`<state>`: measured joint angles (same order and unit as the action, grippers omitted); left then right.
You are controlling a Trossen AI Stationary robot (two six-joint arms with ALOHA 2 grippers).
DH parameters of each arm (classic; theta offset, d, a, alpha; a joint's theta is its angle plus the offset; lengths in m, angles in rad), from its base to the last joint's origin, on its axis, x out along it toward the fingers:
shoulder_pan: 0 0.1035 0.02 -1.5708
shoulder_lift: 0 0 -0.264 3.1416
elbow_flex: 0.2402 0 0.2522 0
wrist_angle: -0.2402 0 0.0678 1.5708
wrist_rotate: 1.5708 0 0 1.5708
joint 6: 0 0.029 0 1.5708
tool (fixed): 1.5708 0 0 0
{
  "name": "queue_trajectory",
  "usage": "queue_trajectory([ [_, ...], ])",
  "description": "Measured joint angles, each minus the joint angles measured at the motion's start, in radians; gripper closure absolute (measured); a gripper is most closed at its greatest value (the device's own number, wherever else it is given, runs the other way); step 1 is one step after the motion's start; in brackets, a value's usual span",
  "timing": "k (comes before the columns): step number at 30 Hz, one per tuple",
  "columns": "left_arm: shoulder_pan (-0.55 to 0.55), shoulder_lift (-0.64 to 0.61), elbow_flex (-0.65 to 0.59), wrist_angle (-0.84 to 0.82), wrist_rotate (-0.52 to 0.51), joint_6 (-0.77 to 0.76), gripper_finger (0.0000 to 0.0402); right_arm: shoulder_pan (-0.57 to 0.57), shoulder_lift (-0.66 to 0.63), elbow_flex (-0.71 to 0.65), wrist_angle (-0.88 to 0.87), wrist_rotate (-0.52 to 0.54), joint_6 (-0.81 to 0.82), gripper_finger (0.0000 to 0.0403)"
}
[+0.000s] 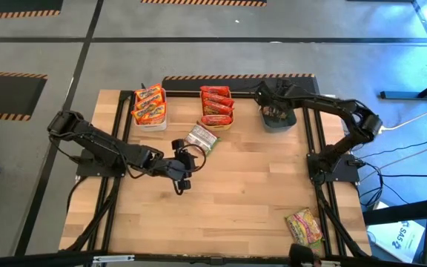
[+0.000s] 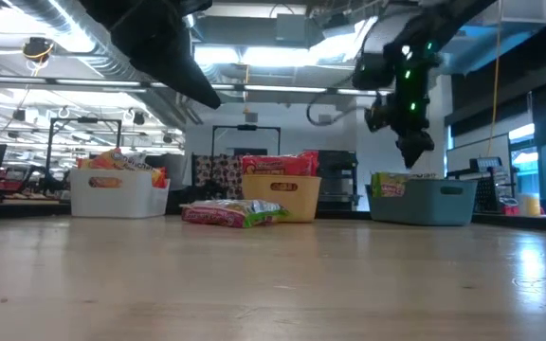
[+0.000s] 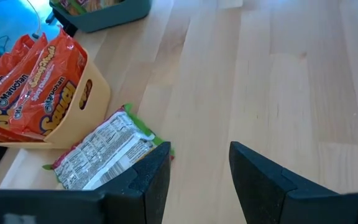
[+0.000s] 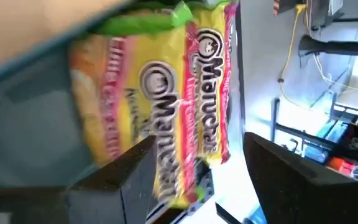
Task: Sort Maruchan noodles
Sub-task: Put the green noodle pack into the blue bin
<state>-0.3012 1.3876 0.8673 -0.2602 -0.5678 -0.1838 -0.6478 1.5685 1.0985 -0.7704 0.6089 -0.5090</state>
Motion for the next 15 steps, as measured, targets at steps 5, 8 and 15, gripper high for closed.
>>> queue_trajectory([
  [5,0.005,0.000,-0.013,0.080,-0.002,-0.006,0.0243,0.136,-0.130,-0.003,-0.067,-0.238,0.255,0.0178],
  [8,0.040,0.014,-0.057,0.197,-0.018,-0.011,0.0243,0.236,-0.207,-0.064,0.049,-0.508,0.400,0.0178],
  [15,0.199,0.091,-0.091,0.261,-0.006,-0.191,0.0243,0.498,-0.256,-0.363,0.641,-0.648,0.483,0.0178],
])
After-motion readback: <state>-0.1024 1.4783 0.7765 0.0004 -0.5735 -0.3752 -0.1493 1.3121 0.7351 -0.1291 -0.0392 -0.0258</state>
